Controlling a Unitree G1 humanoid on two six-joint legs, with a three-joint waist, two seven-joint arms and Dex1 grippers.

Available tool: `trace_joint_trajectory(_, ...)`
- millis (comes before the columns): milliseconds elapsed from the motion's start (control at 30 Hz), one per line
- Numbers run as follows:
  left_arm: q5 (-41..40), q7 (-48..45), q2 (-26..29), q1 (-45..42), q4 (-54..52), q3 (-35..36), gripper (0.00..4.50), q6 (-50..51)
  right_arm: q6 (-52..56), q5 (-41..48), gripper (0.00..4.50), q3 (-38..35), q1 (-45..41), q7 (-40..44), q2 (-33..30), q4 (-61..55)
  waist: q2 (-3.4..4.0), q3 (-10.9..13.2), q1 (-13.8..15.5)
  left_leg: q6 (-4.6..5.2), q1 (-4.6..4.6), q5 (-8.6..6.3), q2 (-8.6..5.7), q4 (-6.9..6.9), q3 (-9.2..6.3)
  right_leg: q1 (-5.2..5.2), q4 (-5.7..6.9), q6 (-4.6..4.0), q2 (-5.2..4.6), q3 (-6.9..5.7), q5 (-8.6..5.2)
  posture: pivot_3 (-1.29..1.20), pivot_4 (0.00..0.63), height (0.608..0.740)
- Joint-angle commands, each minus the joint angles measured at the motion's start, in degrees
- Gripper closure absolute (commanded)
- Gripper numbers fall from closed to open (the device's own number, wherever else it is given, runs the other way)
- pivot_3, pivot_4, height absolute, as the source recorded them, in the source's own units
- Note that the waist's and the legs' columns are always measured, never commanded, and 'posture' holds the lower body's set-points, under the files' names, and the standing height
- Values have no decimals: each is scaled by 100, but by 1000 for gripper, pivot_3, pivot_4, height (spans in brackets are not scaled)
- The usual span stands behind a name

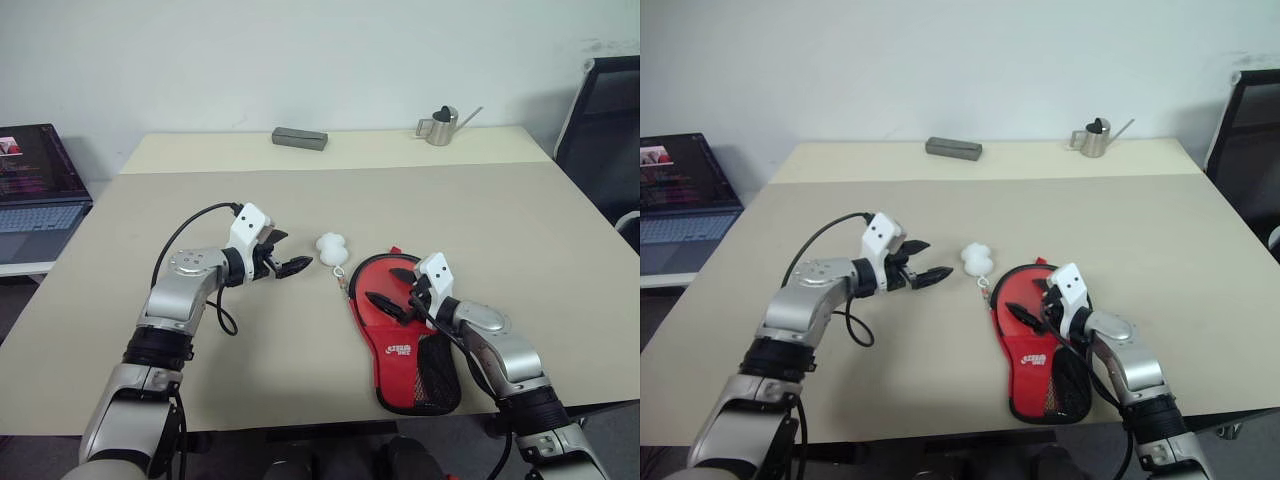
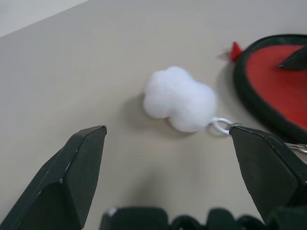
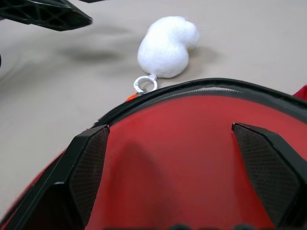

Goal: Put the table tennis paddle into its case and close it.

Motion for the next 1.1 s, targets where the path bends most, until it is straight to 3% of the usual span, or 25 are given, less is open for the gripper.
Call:
trace_joint_trajectory(33, 199, 70, -168, -390, 349, -28, 0, -340, -190, -156, 29, 37, -31, 28, 29, 265, -6, -4, 3, 0, 1, 0, -1, 2, -1, 2, 2, 0, 0, -1, 0, 0, 150, 740)
trace_joint_trajectory(300, 471, 105, -838, -1131, 1427, -138, 0, -808, -33, -129, 29, -14, 7, -77, 182, 187, -8, -5, -6, 9, 2, -6, -1, 44, -1, 3, 45, 1, 2, 1, 0, 0, 150, 740)
trace_joint_trajectory(667, 1093, 517, -1478, -2182, 3909, -187, 0, -1795, 183, -108, 29, -54, -49, -237, 391, -46, -10, -4, -14, 10, 3, -6, -1, 67, -1, 5, 66, 3, 6, 1, 0, 0, 150, 740)
trace_joint_trajectory(933, 1312, 698, -1778, -2373, 4622, -136, 0, -2028, 234, -132, 29, -111, 0, -393, 492, -253, -10, -4, -18, 10, 0, -6, -2, 68, -1, 2, 67, 4, 6, 1, 0, 0, 150, 740)
trace_joint_trajectory(1033, 1354, 697, -1818, -2382, 4704, -118, 624, -2051, 296, -108, 0, -128, 30, -465, 522, -336, -10, -4, -18, 10, 0, -6, -2, 67, -3, 2, 67, 4, 6, -1, 0, 0, 150, 740)
trace_joint_trajectory(1100, 1404, 710, -1827, -2357, 4749, -130, 1276, -2036, 331, -136, 0, -110, 37, -528, 537, -423, -10, -4, -17, 10, 0, -6, -3, 67, -2, 2, 67, 4, 6, 0, 0, 0, 150, 740)
